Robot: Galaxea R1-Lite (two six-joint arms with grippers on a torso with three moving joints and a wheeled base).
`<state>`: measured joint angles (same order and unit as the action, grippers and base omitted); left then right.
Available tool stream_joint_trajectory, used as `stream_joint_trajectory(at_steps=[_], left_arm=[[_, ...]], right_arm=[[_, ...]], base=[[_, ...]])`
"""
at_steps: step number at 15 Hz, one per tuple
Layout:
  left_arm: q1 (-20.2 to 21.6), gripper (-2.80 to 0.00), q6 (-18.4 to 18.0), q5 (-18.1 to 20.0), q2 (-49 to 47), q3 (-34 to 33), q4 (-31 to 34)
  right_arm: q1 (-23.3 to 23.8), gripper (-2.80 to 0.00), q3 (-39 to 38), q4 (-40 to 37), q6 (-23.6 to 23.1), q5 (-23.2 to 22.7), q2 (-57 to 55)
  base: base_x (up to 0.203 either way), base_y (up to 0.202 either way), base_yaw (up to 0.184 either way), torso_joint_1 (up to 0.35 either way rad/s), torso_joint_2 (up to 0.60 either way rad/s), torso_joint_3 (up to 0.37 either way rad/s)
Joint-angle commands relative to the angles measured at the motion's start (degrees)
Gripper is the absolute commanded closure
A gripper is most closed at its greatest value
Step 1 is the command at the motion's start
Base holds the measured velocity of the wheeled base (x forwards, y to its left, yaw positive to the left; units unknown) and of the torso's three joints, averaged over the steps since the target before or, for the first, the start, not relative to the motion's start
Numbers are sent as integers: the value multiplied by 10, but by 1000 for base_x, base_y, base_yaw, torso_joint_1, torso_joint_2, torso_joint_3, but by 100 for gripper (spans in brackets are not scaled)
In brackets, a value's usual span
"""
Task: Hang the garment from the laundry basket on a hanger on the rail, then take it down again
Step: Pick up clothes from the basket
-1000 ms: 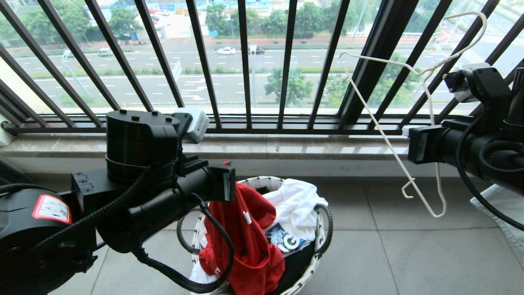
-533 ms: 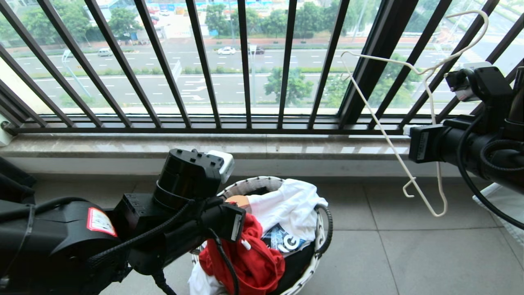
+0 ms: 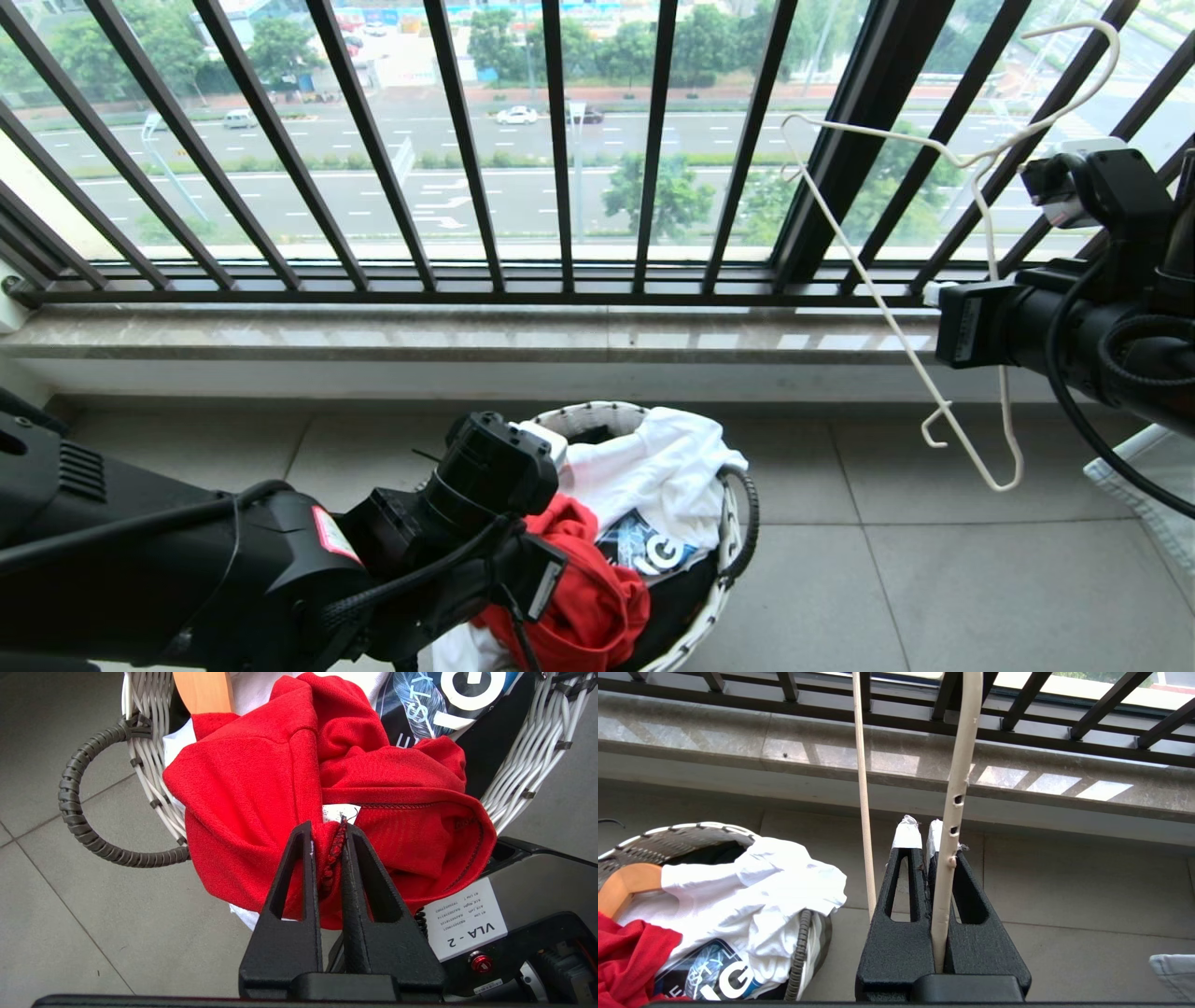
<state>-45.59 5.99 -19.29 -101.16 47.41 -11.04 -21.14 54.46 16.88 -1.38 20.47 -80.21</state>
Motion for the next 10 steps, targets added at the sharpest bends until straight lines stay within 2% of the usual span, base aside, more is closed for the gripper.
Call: stream_joint_trajectory(at_steps=[1, 5, 7, 10], left_arm=[[0, -280, 0, -2, 1, 0, 2], [1, -280, -16, -4, 39, -3, 6], [1, -280, -23, -17, 53, -2, 19], [1, -280, -46, -23, 79, -7, 31]], right_arm=[[0, 0, -1, 1, 0, 1, -1], [0, 0, -1, 1, 0, 1, -2], [0, 0, -1, 1, 0, 1, -2], [-1, 0, -1, 2, 0, 1, -2]], base=[[0, 0, 0, 0, 0, 0], [0, 0, 0, 0, 0, 0], [0, 0, 0, 0, 0, 0], [0, 0, 0, 0, 0, 0]])
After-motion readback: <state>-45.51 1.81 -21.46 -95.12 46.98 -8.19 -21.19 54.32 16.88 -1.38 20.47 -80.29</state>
